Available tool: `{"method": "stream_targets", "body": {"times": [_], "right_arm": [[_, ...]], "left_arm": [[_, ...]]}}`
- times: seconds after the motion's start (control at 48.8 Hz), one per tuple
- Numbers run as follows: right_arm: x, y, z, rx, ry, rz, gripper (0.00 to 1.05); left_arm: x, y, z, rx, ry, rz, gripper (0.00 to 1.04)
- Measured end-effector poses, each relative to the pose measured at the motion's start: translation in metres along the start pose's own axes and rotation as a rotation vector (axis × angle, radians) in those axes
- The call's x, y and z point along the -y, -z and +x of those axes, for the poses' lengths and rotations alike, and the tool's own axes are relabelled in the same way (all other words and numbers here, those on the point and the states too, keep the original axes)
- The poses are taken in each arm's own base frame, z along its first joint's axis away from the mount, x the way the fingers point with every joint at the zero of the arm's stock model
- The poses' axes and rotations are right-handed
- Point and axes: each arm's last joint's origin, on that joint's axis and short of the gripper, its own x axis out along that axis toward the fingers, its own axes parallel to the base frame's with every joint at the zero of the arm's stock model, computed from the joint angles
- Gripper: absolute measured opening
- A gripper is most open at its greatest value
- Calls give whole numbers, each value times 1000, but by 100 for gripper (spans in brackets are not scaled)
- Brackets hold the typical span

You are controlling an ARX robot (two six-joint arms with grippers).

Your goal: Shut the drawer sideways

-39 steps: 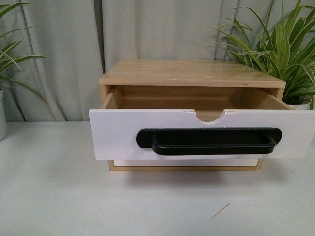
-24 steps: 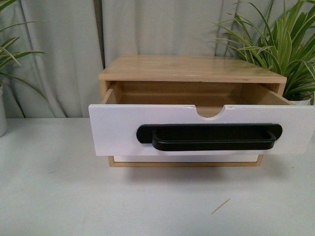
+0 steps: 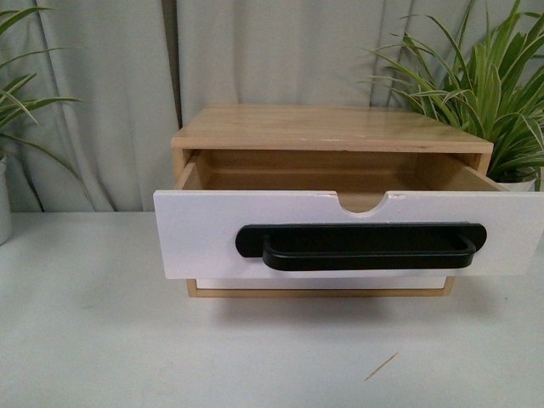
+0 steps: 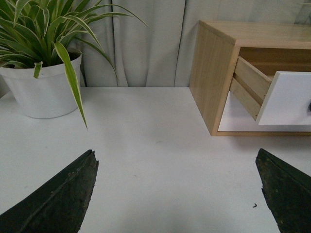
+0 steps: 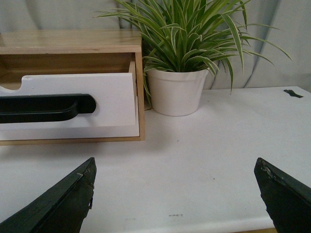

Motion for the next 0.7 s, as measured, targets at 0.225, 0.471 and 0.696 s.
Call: {"method": "stream_targets", "body": {"times": [0.225,0.471,0.696], "right_arm": [[0,0,0,-104,-135,-2,96],[-1,-7,28,-400,-552,-13,96],[-9,-3,50,-345,-582,-419,96]], "left_arm": [[0,1,1,-58,-134,-34,99],[33,-16,34,-201,-617,-308,99],[86,-32,87,-261,-355,-536,99]]}}
